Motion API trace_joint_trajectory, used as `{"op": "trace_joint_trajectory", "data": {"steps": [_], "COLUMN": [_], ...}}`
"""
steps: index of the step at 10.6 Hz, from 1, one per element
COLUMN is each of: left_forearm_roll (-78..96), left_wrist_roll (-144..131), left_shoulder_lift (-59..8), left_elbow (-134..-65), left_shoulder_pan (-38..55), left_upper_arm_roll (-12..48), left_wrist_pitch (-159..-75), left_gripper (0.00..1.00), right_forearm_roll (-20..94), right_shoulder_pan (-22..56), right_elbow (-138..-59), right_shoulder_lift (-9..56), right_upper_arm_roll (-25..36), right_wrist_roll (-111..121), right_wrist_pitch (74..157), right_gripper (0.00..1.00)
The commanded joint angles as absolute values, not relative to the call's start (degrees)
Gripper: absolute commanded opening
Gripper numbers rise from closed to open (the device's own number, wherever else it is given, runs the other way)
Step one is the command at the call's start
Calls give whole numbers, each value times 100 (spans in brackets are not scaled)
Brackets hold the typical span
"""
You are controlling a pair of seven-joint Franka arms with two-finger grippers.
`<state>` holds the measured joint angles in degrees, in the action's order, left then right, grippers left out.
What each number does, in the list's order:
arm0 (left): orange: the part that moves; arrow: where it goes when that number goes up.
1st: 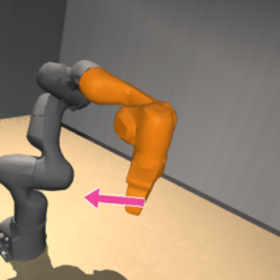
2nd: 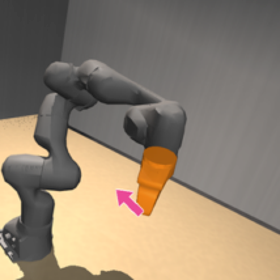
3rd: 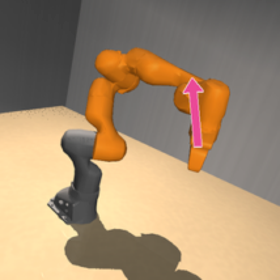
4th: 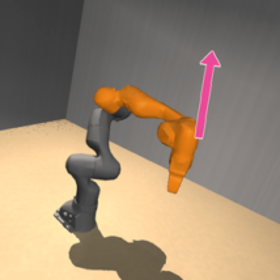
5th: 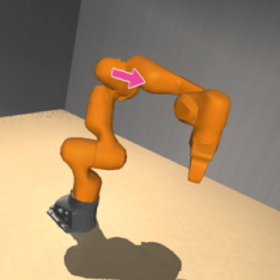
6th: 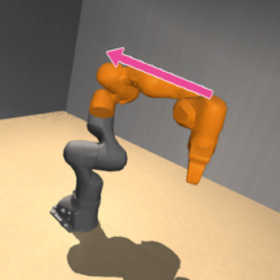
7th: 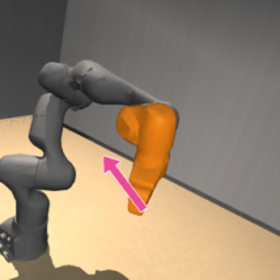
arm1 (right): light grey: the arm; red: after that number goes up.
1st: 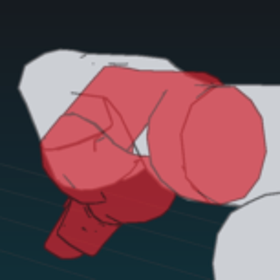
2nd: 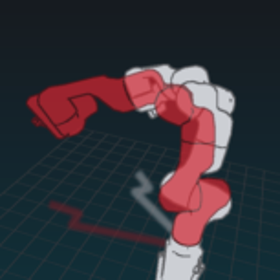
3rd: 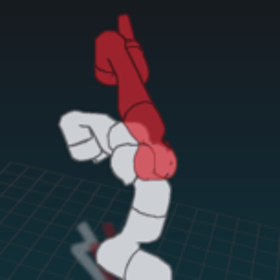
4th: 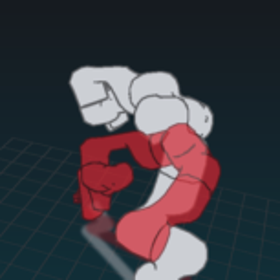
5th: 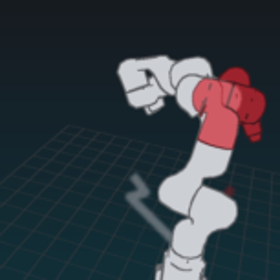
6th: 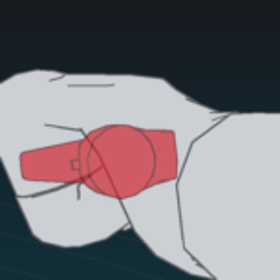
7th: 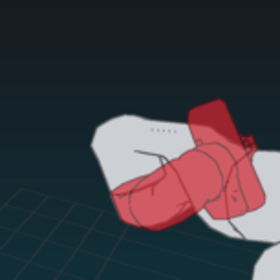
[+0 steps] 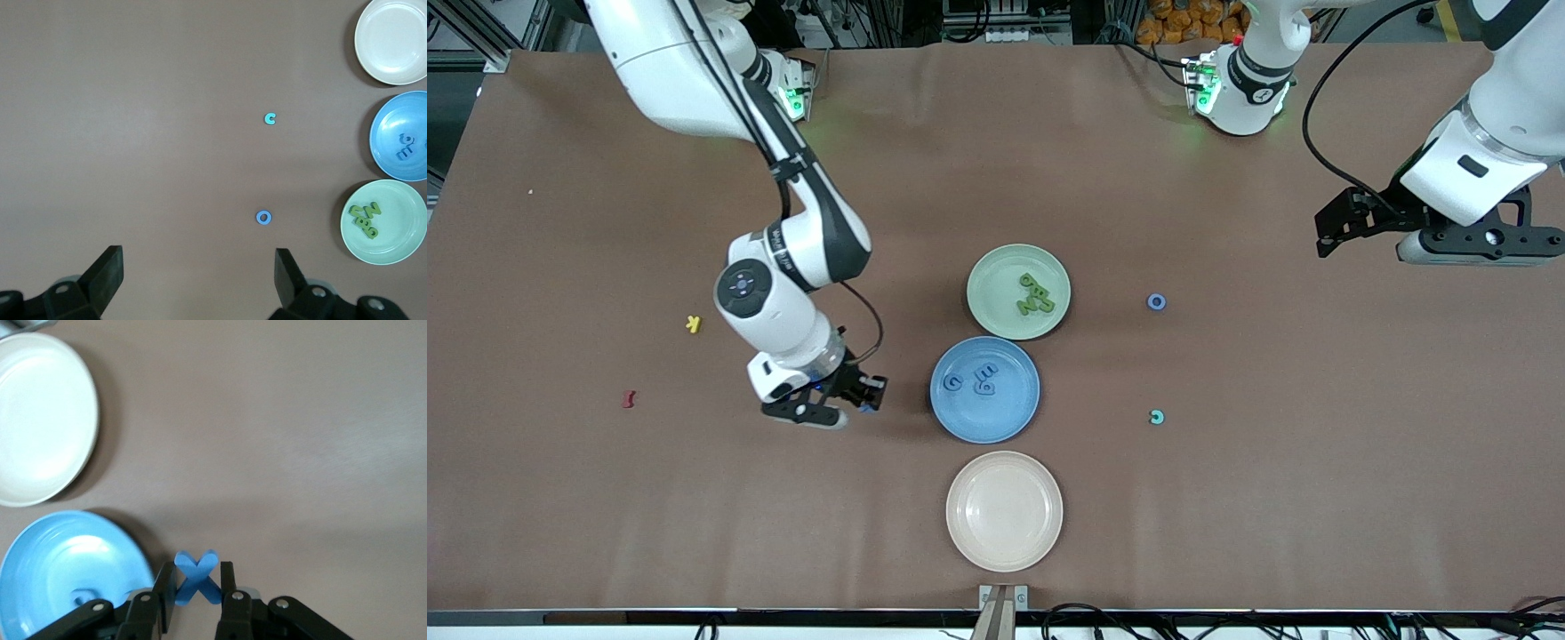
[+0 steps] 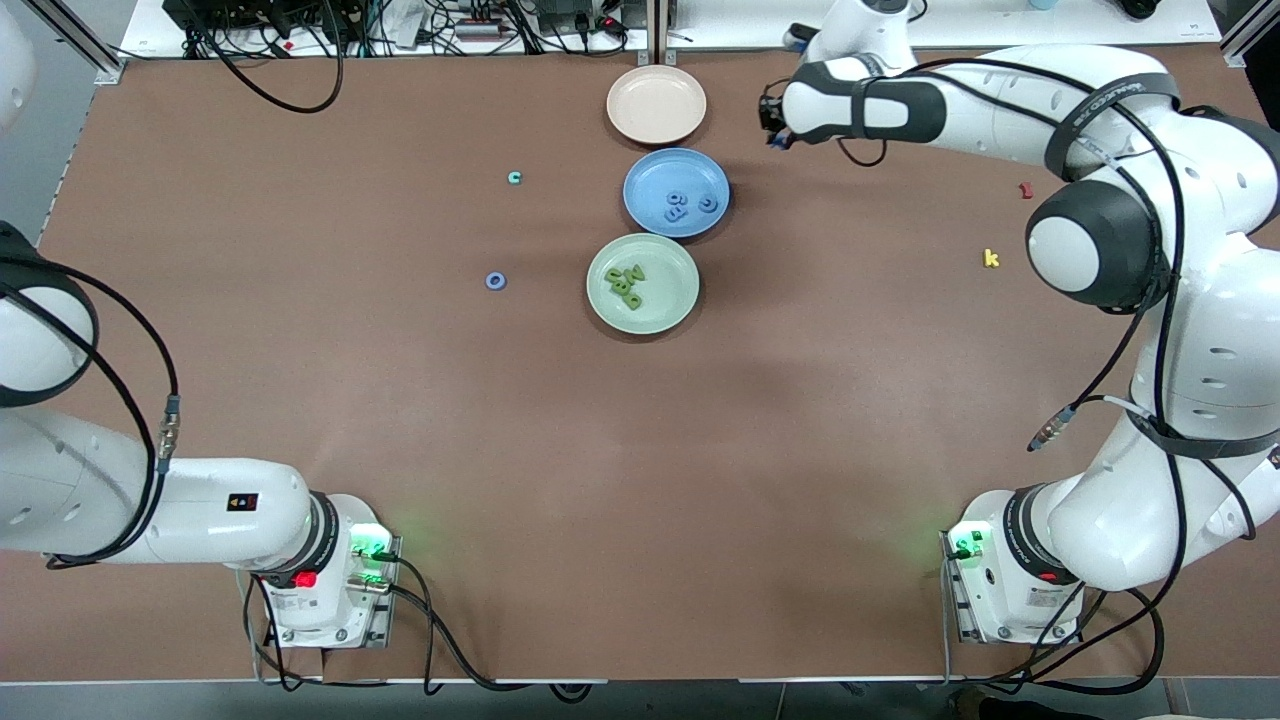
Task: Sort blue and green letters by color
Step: 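Carry the blue x onto the blue plate and open the right gripper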
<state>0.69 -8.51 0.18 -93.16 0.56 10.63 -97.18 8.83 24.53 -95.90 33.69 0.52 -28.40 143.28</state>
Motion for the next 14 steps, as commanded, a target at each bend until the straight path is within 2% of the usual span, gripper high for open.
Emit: {"op": "trace_joint_trajectory", "data": {"steps": [1, 3, 5, 6, 7, 14], "left_forearm_roll": [-53, -44, -53, -53, -53, -44], "left_wrist_roll": [-738, -738, -756, -773, -773, -809], "left_shoulder_lift": [9, 17, 18, 18, 26, 26], "left_elbow": [-9246, -9246, -9246, -9246, -9272, -9272], "left_shoulder_pan": [18, 26, 26, 26, 26, 26], "left_upper_arm_roll": [1081, 1081, 1081, 1081, 1081, 1081], "left_wrist_pitch": [-9615, -9615, -9615, -9615, -9615, -9615], "left_gripper": [100, 100, 100, 100, 100, 100], "right_forearm_roll": [975, 958, 967, 967, 958, 862], "right_shoulder_pan": [2890, 3224, 3479, 3559, 3594, 3446], "right_elbow": [-9028, -8624, -8587, -8587, -8587, -8648], "right_shoulder_lift": [3787, 4112, 4314, 4350, 4351, 4184], "right_upper_arm_roll": [-18, -18, -18, -18, -18, -62], "right_wrist_roll": [-2786, -2795, -2804, -2908, -3022, -2953], "right_wrist_pitch": [14309, 14405, 14895, 14976, 14977, 14458], "right_gripper": [4, 6, 16, 49, 99, 100]}}
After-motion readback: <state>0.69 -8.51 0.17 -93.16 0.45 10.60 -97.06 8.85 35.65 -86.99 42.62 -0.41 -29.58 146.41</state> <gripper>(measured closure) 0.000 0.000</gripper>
